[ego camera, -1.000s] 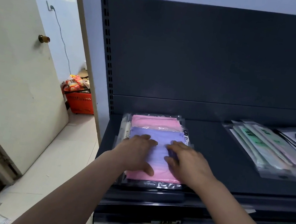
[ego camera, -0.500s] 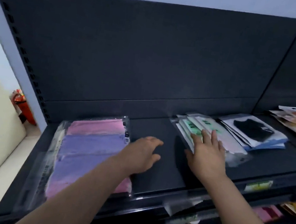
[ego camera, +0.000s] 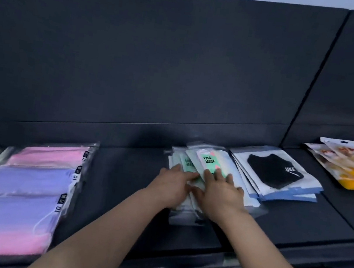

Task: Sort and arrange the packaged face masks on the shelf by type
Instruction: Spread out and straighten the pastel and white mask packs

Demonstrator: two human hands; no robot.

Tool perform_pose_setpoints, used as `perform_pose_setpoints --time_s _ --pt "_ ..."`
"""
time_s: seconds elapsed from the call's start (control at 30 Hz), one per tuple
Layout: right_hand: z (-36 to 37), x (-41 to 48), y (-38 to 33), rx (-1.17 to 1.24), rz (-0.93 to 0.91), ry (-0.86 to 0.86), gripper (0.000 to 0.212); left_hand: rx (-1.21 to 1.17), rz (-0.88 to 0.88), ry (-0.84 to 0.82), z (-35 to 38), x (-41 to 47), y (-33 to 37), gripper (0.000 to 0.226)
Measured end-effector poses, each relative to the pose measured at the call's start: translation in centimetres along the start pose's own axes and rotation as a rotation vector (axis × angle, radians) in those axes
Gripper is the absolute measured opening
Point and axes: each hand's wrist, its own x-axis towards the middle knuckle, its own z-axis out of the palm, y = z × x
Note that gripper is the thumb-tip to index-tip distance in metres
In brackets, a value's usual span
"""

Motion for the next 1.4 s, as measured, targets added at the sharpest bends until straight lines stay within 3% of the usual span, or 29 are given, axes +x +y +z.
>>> perform_pose_setpoints --time_s 0.2,0.37,0.53,0.63,0.73,0.83,0.93,1.07,1.17,1.3,1.4 --pt "-1.6 1.5 5.8 0.071 0.047 0.007 0.05 -0.021 -0.006 -0.005 1.5 2.4 5.5 0.049" --pt "-2.6 1.4 7.5 0.2 0.05 0.122 0.059 -0.193 0.021 0.116 0.6 2.5 4.6 0.048" --pt "-3.0 1.5 7.7 -0.057 0.028 0.164 0.056 -0.221 -0.011 0.329 -0.1 1.6 2.8 0.04" --pt "-4.1 1.4 8.0 -0.08 -0.006 0.252 0.064 -0.16 0.075 0.38 -0.3 1.6 2.7 0.037" --pt "-6.3 0.7 8.2 0.115 -0.015 0.43 0.059 -0.03 0.19 0.393 -0.8 2.1 3.3 0.037" --pt "-8.1 -0.4 8.3 0.344 -0.03 0.567 0.06 0.133 0.292 0.318 -0.7 3.4 4.1 0.052" --pt "-8.9 -1.0 9.0 0.376 -0.052 0.623 0.062 0.309 0.4 0.196 -0.3 4.7 5.2 0.072" --pt "-8.8 -1.6 9.9 0.35 -0.156 0.712 0.061 0.506 0.451 0.036 -0.1 5.3 6.9 0.067" --pt "-8.4 -1.2 10.4 0.341 -0.217 0.787 0.058 0.645 0.464 0.087 -0.3 5.6 7.1 0.055" --pt "-7.2 0.0 11.1 0.295 -0.185 0.686 0.057 0.645 0.59 0.276 -0.9 5.3 6.0 0.039" --pt "-6.5 0.4 10.5 0.276 -0.176 0.699 0.057 0.609 0.513 0.318 -1.2 4.2 4.9 0.043"
